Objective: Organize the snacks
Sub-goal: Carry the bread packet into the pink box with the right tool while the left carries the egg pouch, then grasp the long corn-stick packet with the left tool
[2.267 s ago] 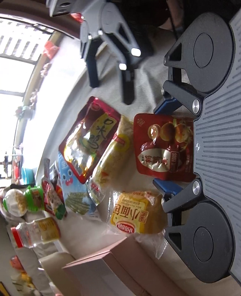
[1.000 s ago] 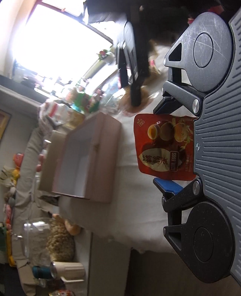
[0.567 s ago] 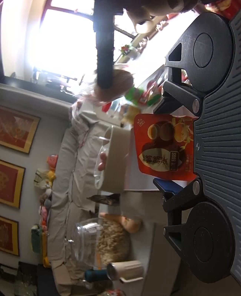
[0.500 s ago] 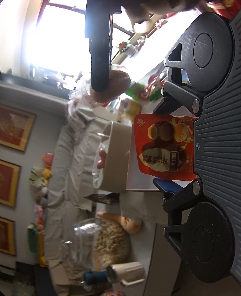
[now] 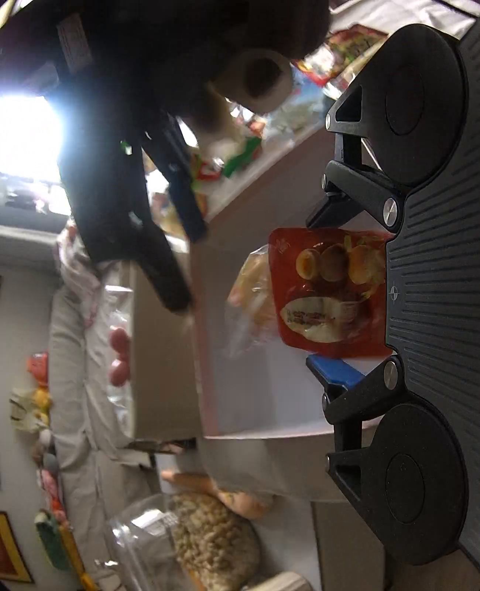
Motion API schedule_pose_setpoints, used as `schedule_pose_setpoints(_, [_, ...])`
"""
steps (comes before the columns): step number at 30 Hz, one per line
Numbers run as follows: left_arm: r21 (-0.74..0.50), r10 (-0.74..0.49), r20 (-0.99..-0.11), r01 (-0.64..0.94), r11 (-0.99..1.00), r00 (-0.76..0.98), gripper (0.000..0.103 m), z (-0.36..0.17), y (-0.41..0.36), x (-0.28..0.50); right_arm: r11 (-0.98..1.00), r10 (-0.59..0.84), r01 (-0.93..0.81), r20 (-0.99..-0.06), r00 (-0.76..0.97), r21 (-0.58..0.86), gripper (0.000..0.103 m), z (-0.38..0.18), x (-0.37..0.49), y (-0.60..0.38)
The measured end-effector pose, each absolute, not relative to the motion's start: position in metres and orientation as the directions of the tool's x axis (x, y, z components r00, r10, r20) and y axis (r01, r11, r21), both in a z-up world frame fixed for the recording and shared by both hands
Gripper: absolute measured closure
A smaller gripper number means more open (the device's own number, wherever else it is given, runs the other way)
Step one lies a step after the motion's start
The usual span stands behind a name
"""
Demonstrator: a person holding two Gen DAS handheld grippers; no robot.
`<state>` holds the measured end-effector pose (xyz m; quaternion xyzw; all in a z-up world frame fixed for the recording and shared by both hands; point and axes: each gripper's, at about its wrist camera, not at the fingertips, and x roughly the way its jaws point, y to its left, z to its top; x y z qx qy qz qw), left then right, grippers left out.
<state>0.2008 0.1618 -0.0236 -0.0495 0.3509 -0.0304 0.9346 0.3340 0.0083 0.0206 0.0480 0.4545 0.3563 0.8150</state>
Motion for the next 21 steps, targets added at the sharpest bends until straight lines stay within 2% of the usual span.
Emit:
schedule_pose_setpoints(5, [-0.193,-0.003,-0.576,-0.133,0.972,0.818,0.028,-0.019,0.176,0.200,0.738,0.639,-0.546,-0.670,0.378,0.397,0.027,0.024,0.323,-0.031])
schedule_pose_setpoints(10, [-0.295,-0.007,-0.527,-0.175,0.939,0.850,0.028,-0.003,0.183,0.185,0.733,0.623,-0.615,-0.652,0.433,0.291,0.025,0.038,0.270,-0.088])
schedule_pose_setpoints(15, [-0.359,-0.185,-0.486,-0.002,0.933,0.854,0.028,0.006,0.138,0.157,0.764,0.557,-0.624,-0.654,0.511,0.164,0.024,0.030,0.202,-0.160])
schedule_pose_setpoints(21, [-0.421,-0.401,-0.561,0.168,0.891,0.724,0.028,-0.018,0.039,0.145,0.873,0.377,-0.487,-0.636,0.673,0.002,0.024,-0.002,0.137,-0.236])
